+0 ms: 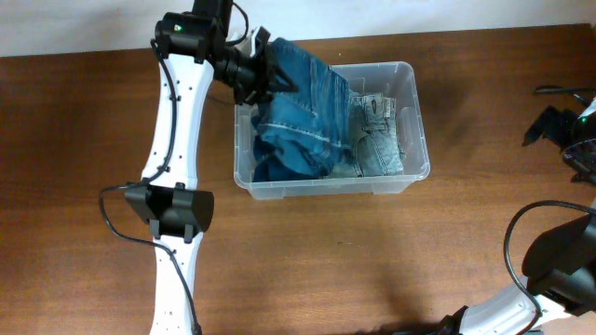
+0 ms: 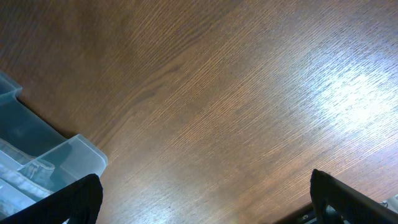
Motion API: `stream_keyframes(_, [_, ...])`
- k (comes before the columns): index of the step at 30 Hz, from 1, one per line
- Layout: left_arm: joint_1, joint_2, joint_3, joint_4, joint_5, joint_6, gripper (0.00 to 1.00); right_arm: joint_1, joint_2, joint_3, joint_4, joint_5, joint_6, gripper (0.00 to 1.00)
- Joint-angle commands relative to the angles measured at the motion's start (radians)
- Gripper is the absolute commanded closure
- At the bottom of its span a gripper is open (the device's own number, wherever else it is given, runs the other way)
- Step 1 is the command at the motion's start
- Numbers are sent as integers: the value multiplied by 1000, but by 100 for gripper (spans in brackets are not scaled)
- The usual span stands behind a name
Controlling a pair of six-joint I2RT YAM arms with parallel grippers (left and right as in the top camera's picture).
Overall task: Pack container
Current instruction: 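Lower the dark jeans into the bin's left side and release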
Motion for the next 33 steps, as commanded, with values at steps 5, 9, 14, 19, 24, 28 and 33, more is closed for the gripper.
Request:
stream_keyframes(5, [-21, -57, 5, 175, 317, -149, 99, 0, -4, -1, 3, 5, -7, 2])
stream_keyframes(9, [-23, -66, 7, 177, 315, -149, 99, 0, -4, -1, 3, 5, -7, 2])
stream_keyframes(14, [-25, -68, 7, 186, 266, -148, 99, 0, -4, -1, 3, 5, -7, 2])
stream_keyframes(19, [-40, -68, 7, 278, 308, -156, 99, 0, -4, -1, 3, 5, -7, 2])
stream_keyframes(24, [-65, -72, 7, 353, 312, -207, 99, 0, -4, -1, 3, 5, -6, 1])
stream_keyframes(28, [-66, -72, 7, 304, 257, -208, 99, 0, -4, -1, 3, 5, -7, 2])
stream_keyframes(33, [-66, -72, 7, 223, 164, -165, 99, 0, -4, -1, 3, 5, -6, 1])
